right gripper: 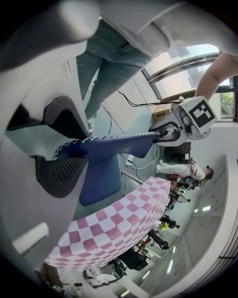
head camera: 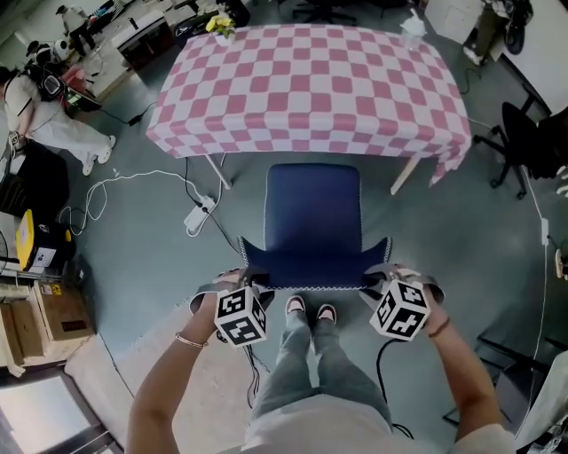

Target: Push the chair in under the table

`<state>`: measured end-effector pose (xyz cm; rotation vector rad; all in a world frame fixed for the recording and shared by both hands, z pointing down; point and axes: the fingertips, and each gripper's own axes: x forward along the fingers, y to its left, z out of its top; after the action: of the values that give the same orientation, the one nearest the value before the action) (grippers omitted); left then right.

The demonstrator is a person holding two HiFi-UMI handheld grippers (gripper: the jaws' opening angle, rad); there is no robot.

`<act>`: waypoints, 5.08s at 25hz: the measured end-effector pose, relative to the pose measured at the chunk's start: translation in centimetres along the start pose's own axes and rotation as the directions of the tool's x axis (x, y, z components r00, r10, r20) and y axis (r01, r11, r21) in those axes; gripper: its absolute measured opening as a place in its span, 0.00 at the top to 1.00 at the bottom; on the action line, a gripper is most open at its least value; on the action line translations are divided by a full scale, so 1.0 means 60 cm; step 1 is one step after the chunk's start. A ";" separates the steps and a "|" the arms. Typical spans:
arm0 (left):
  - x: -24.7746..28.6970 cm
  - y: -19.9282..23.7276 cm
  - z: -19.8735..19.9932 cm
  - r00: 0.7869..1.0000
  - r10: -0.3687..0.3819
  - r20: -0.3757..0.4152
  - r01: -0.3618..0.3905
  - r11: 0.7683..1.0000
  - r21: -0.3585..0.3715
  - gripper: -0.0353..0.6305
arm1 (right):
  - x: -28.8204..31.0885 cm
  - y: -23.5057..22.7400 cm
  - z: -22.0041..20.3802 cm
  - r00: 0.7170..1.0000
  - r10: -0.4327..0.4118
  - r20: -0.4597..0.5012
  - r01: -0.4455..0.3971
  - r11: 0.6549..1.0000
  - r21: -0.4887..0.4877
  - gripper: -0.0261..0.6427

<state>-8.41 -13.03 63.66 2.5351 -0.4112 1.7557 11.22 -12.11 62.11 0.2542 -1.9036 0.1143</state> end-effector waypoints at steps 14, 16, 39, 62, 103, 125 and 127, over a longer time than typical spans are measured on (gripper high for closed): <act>0.019 0.015 -0.002 1.000 0.008 -0.002 -0.008 1.000 -0.029 0.79 | 0.018 -0.011 0.000 0.999 -0.030 -0.035 0.030 0.999 -0.013 0.81; 0.020 0.015 0.000 1.000 0.016 -0.001 -0.016 0.999 -0.031 0.79 | 0.018 -0.010 -0.002 0.999 -0.016 -0.032 0.016 1.000 -0.011 0.81; 0.054 0.153 0.028 0.995 0.097 0.000 -0.096 0.986 -0.137 0.79 | 0.040 -0.159 0.021 0.994 -0.108 -0.011 0.109 0.991 0.075 0.80; 0.088 0.364 0.047 0.974 0.225 0.009 -0.217 0.949 -0.226 0.78 | 0.071 -0.354 0.081 0.987 -0.161 -0.004 0.160 0.980 0.115 0.80; 0.102 0.469 0.058 0.979 0.202 0.036 -0.194 0.969 -0.152 0.67 | 0.094 -0.447 0.120 0.992 -0.130 -0.006 0.129 0.977 0.168 0.76; -0.224 0.432 0.163 0.685 0.639 0.350 -0.200 0.627 -0.753 0.69 | -0.234 -0.408 0.172 0.637 -0.643 0.425 0.221 0.680 0.699 0.76; -0.254 0.417 0.166 0.628 0.702 0.335 -0.199 0.561 -0.803 0.69 | -0.275 -0.390 0.168 0.550 -0.710 0.440 0.171 0.612 0.773 0.76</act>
<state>-10.15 -35.89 42.85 2.3708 -1.6096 0.4255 12.69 -34.93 42.11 1.5332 -2.4287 0.3596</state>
